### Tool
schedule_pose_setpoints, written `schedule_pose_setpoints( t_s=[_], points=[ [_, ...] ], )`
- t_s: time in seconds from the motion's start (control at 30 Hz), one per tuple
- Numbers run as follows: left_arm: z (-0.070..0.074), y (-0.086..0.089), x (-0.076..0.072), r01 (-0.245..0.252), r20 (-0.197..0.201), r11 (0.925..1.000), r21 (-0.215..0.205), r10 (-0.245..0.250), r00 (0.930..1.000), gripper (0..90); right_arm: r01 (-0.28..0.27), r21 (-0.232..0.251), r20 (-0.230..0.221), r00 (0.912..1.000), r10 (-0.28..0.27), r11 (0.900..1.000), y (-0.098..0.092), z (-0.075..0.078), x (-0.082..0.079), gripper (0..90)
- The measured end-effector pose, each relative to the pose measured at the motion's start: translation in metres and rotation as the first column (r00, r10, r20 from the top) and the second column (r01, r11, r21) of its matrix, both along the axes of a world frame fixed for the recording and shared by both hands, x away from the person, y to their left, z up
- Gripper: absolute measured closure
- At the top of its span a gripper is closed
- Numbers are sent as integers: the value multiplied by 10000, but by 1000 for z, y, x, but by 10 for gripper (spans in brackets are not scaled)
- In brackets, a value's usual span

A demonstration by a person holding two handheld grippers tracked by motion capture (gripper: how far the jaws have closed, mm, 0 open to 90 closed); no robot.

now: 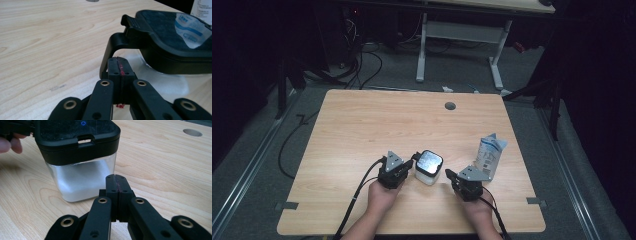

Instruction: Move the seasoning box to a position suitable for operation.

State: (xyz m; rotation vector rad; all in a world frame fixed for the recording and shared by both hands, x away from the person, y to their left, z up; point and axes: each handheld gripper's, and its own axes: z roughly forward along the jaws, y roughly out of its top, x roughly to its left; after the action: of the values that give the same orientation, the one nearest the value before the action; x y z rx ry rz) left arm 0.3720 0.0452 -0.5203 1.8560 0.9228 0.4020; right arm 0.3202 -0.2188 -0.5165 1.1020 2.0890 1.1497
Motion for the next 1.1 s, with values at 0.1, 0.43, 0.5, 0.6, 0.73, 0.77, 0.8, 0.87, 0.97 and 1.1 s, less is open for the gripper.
schedule_pose_setpoints(
  t_s=[0.1,0.43,0.5,0.6,0.73,0.77,0.8,0.87,0.97,1.1],
  points=[
    [0,0,7,31,-98,10000,33,-31,9999,900,5,58,5,10000,-5,10000,0,1,0,900],
    [3,-3,29,100,-86,9999,-61,-101,9999,900,250,83,-88,9997,-249,9997,-2,-2,3,900],
    [3,-3,32,96,-112,9999,-70,-97,9999,900,260,52,-163,9995,-259,9996,-3,-3,3,900],
    [3,-3,35,114,-111,9999,-84,-115,9999,900,260,57,-120,9996,-259,9996,-3,-3,2,900],
    [4,2,32,27,-20,10000,2,-27,10000,894,183,61,-129,9998,-182,9998,-2,-3,2,900],
    [4,6,30,-35,9,10000,6,35,10000,880,176,74,-107,9998,-175,9998,-2,-3,2,900],
    [5,11,28,-110,14,9999,41,110,9999,866,165,81,-128,9998,-164,9998,-1,-3,3,900],
    [6,24,23,-309,75,9995,54,309,9995,845,130,6,-78,9999,-130,9999,0,-3,5,900],
    [10,50,13,-659,231,9978,65,658,9976,788,315,131,-63,9995,-315,9994,-1,-2,11,900],
    [15,87,4,-1239,456,9921,207,1228,9914,692,485,-64,-66,9988,-486,9988,2,-1,24,900]
  ],
)
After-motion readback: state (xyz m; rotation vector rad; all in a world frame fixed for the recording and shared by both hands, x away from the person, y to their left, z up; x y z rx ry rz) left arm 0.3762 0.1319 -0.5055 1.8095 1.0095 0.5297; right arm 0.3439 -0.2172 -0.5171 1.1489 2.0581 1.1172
